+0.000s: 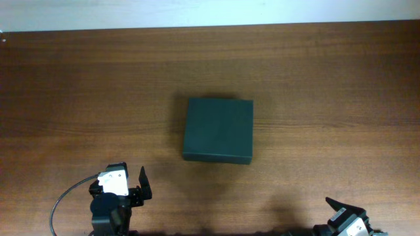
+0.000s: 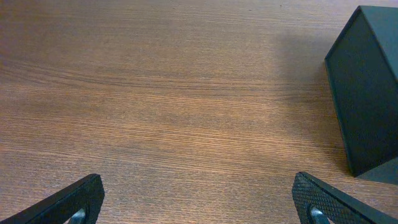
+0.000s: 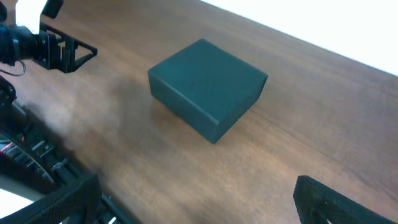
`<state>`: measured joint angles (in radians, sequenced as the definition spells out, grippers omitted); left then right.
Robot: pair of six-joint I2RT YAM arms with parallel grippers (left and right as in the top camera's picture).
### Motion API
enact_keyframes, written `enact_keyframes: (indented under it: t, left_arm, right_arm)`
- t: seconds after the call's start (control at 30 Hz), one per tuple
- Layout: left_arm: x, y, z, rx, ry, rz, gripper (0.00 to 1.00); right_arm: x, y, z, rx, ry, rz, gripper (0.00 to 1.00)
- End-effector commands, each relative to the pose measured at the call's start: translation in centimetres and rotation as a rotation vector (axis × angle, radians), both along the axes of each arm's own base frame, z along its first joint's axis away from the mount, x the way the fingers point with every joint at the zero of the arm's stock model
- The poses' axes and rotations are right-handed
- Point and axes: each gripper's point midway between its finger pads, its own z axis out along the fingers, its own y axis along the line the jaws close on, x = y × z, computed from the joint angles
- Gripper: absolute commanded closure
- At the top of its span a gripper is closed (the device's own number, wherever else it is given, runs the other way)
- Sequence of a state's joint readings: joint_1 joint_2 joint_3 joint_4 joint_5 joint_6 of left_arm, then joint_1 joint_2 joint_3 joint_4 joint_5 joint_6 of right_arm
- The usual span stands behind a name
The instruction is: Pack container
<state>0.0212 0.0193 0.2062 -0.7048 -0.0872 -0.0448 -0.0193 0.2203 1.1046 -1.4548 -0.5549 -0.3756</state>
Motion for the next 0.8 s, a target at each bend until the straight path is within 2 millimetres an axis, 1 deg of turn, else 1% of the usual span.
enact_keyframes:
  t: [0.0,0.07,0.13,0.2,0.27,0.4,0.47,0.57,0.63,0.77]
  left_arm:
    - [0.1,0.4,-0.2,0.021,-0.006,0.011,0.01]
    - [0.1,0.4,-0.2,0.021,-0.006,0.011,0.01]
    - [0.1,0.4,-0.2,0.021,-0.006,0.011,0.01]
    - [0.1,0.4,-0.2,0.021,-0.006,0.011,0.01]
    - [0.1,0.4,-0.2,0.021,-0.006,0.011,0.01]
    - [0.1,0.4,-0.2,0.021,-0.006,0.011,0.01]
    - [0.1,0.4,-0.2,0.021,-0.006,0.011,0.01]
    - [0.1,0.4,-0.2,0.021,-0.006,0.011,0.01]
    - [0.1,0.4,-0.2,0.021,-0.006,0.011,0.01]
    - [0.1,0.4,-0.2,0.021,-0.006,0.011,0.01]
  right_arm:
    - [0.0,0.1,-0.1,-0.002,-0.005,0.004,0.01]
    - [0.0,0.1,0.0,-0.002,-0.007,0.004,0.01]
    - [0.5,0.1,0.5,-0.002,-0.040,0.007,0.01]
    - [1.4,-0.1,1.0,-0.014,-0.078,-0.004,0.01]
    - [2.5,-0.8,0.6,-0.036,-0.087,-0.042,0.01]
    - [5.2,-1.9,-1.4,-0.070,-0.075,-0.099,0.01]
    - [6.7,-2.1,-2.7,-0.074,-0.078,-0.106,0.01]
    - [8.3,-2.1,-4.3,-0.074,-0.093,-0.107,0.01]
    - [9.2,-2.1,-5.7,-0.073,-0.097,-0.107,0.01]
    - [10.2,-2.2,-8.1,-0.073,-0.090,-0.111,0.01]
